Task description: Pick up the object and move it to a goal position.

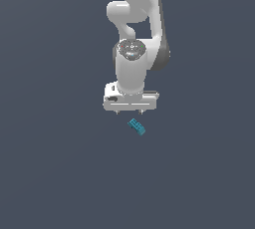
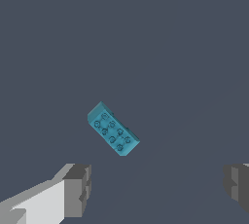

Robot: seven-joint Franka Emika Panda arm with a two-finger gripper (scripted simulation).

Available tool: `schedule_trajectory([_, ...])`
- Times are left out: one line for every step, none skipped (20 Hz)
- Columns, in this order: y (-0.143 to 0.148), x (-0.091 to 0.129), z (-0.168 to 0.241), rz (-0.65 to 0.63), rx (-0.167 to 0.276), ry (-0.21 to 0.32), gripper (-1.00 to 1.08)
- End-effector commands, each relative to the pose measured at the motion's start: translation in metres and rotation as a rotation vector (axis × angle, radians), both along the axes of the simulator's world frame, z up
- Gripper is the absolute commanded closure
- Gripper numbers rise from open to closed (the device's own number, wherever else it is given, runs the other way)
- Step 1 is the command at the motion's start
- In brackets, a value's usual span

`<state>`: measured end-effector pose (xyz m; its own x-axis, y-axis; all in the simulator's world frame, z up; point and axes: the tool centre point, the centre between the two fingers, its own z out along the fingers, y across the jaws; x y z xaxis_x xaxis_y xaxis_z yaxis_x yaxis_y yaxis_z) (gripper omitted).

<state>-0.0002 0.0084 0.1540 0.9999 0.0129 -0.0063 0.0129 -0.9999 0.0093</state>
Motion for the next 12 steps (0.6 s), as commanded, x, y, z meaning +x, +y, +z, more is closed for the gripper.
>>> schedule_trajectory([0.0, 0.0, 0.0, 0.0, 0.0, 0.0, -0.92])
schedule_trajectory([0.0, 0.0, 0.0, 0.001, 0.0, 0.0, -0.92])
schedule_trajectory([0.001, 0.0, 0.0, 0.004, 0.001, 0.0, -0.92])
schedule_trajectory([0.002, 0.0, 0.0, 0.008, 0.002, 0.0, -0.92])
schedule_trajectory([0.004, 0.0, 0.0, 0.014, 0.004, 0.0, -0.92])
schedule_trajectory([0.006, 0.001, 0.0, 0.021, 0.006, 0.0, -0.92])
schedule_trajectory([0.009, 0.001, 0.0, 0.031, 0.009, 0.0, -0.92])
schedule_trajectory([0.011, 0.001, 0.001, 0.04, 0.012, 0.001, -0.92])
schedule_trajectory([0.013, 0.002, 0.001, 0.047, 0.014, 0.001, -0.92])
schedule_trajectory([0.015, 0.002, 0.001, 0.052, 0.016, 0.001, -0.92])
schedule_trajectory([0.016, 0.002, 0.001, 0.056, 0.017, 0.001, -0.92])
schedule_trajectory([0.017, 0.002, 0.001, 0.058, 0.017, 0.001, -0.92])
